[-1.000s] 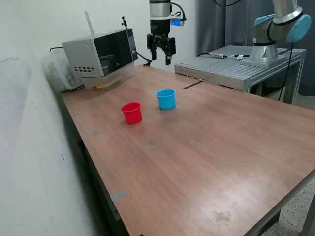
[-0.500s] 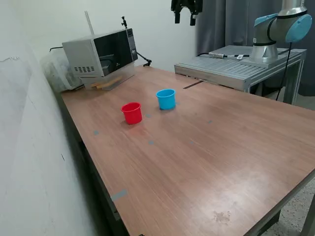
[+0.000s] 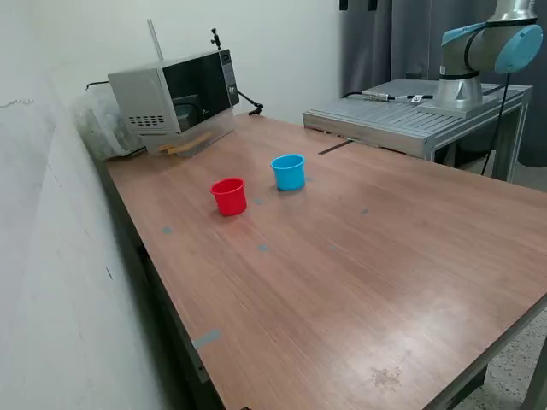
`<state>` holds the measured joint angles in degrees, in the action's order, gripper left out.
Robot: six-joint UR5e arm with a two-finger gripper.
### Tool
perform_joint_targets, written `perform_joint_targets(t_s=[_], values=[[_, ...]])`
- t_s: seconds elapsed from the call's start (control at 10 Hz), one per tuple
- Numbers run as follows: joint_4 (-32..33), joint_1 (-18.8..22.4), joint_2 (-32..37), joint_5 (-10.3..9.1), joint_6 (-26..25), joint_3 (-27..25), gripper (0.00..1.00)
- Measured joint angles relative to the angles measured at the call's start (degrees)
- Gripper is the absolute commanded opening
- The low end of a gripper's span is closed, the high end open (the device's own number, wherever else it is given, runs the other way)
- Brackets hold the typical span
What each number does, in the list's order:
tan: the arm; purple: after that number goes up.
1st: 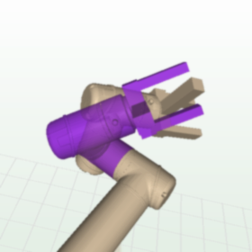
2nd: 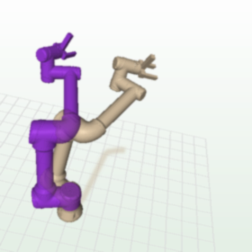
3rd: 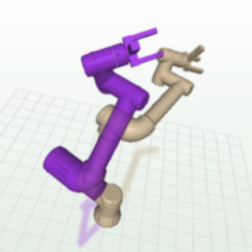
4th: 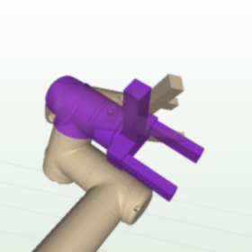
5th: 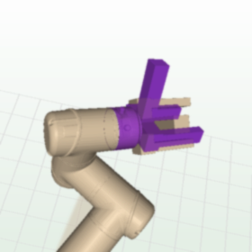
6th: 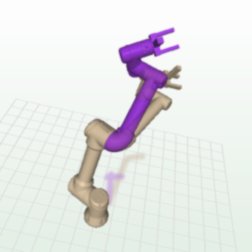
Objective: Place red objects in the red bin, and blue objects in the blue bin.
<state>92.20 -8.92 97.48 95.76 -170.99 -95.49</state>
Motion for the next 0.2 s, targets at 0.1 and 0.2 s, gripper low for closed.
perform_joint_targets(t_s=[0.1, 0.2], values=[[-0.9, 0.0, 0.7, 0.01, -0.1, -0.4, 1.00], [-1.5, -0.1, 1.1, 0.02, -0.1, -0.6, 1.00]])
